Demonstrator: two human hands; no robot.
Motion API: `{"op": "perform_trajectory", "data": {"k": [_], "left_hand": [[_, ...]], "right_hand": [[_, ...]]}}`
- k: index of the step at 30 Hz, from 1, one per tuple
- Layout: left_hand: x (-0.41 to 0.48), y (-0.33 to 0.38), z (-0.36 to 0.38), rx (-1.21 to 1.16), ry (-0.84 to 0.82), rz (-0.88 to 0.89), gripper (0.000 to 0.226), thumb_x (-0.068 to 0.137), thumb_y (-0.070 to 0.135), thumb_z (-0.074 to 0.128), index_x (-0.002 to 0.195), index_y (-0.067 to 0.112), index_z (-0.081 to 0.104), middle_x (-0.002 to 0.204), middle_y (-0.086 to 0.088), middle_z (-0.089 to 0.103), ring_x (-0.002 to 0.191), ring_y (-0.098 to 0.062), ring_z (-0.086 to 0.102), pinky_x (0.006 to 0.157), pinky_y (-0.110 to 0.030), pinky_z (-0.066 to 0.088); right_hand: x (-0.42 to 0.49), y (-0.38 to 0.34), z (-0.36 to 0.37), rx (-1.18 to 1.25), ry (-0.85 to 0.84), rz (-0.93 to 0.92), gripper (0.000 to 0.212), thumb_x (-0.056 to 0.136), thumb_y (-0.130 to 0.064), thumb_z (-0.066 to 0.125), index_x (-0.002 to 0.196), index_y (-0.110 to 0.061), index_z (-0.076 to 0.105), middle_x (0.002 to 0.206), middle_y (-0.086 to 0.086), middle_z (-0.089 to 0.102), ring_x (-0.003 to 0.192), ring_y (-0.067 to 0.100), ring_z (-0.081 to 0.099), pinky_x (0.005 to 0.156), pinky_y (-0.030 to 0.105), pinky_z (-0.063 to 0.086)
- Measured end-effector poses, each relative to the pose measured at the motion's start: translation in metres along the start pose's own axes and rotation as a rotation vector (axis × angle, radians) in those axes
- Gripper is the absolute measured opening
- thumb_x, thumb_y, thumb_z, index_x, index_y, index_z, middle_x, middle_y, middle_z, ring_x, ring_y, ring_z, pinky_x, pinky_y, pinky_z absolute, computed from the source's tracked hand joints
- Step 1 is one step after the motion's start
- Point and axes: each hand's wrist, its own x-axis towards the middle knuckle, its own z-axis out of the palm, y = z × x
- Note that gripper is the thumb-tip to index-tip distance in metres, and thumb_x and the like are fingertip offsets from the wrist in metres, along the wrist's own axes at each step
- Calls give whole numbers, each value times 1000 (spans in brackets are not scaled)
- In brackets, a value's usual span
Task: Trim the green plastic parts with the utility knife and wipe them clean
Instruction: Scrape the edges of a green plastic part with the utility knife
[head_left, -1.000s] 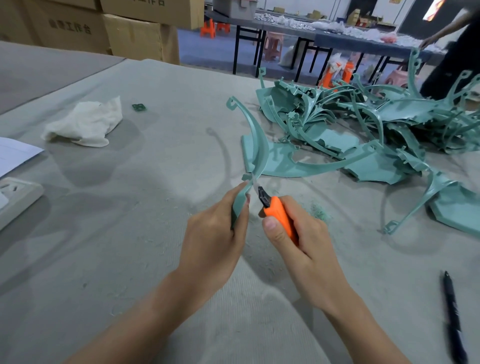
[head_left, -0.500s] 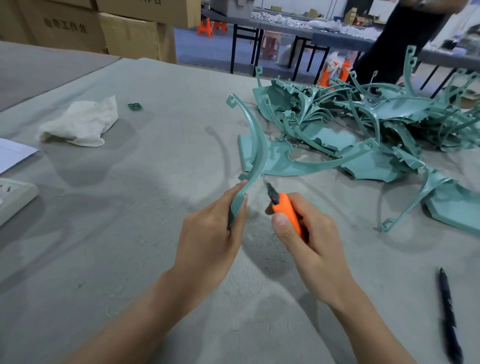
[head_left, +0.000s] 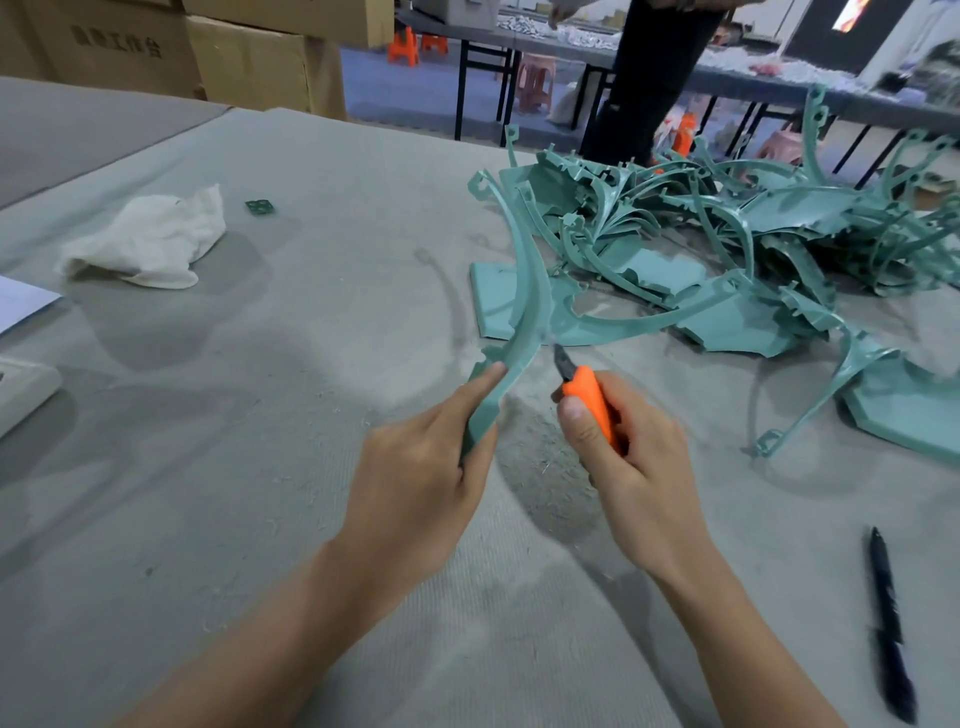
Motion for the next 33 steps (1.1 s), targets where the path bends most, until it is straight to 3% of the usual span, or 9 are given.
{"op": "perform_trajectory", "data": {"k": [1,3,7,9,12,15,19,25,33], "left_hand": [[0,0,0,10,5,13,45,103,34,36,115,5,68,64,1,66,70,-18,46,57,-21,35],[0,-1,1,51,15,51,33,95,22,48,113,5,70,78,-3,73,75,-19,50,59,-24,39],[3,-2,-4,74,-36,143,42,79,1,48,115,5,69,112,-6,71,99,-16,67,78,-23,49],[3,-2,-6,78,-81,193,43,81,-3,47,118,3,67,120,-8,67,111,-22,64,89,-35,53],[2,-4,-8,113,-143,244,40,85,-4,48,121,1,65,124,-11,64,116,-27,61,90,-45,55],[2,-6,-8,159,-149,284,40,86,-8,47,121,0,64,125,-12,63,118,-29,60,91,-46,54],[3,-9,-8,182,-141,309,41,88,-10,44,122,0,64,126,-13,63,119,-29,59,91,-47,53],[3,-10,-8,209,-147,320,42,90,-8,37,123,0,63,127,-13,62,119,-30,59,92,-47,53],[1,-11,-6,214,-119,289,47,84,-10,43,125,2,63,128,-11,62,119,-27,59,97,-42,50]], "right_hand": [[0,0,0,35,33,37,48,92,-58,45,84,-12,56,62,7,41,52,26,40,48,41,36],[-1,-1,-1,210,55,117,51,88,-58,49,87,-7,57,59,1,36,51,26,35,45,38,33],[-1,-9,-5,528,-39,288,28,74,-51,71,76,-23,65,57,2,32,46,17,29,44,31,23],[-2,-12,-5,566,-67,336,26,68,-51,75,72,-26,68,55,3,32,46,18,28,44,32,23],[-3,-15,-6,565,-65,376,28,65,-48,80,70,-25,67,53,2,35,44,15,31,41,26,27],[-2,-15,-6,580,-71,398,26,73,-36,86,70,-20,66,52,2,35,42,14,30,40,23,27],[-2,-14,-7,607,-98,411,17,74,-34,76,67,-22,66,51,1,35,41,13,29,40,23,25],[-2,-15,-7,619,-117,438,24,84,-23,73,63,-21,60,50,0,34,42,13,28,41,25,24],[-3,-13,-9,587,-74,425,23,97,-12,59,74,-11,54,52,-1,33,45,12,27,41,24,24]]}}
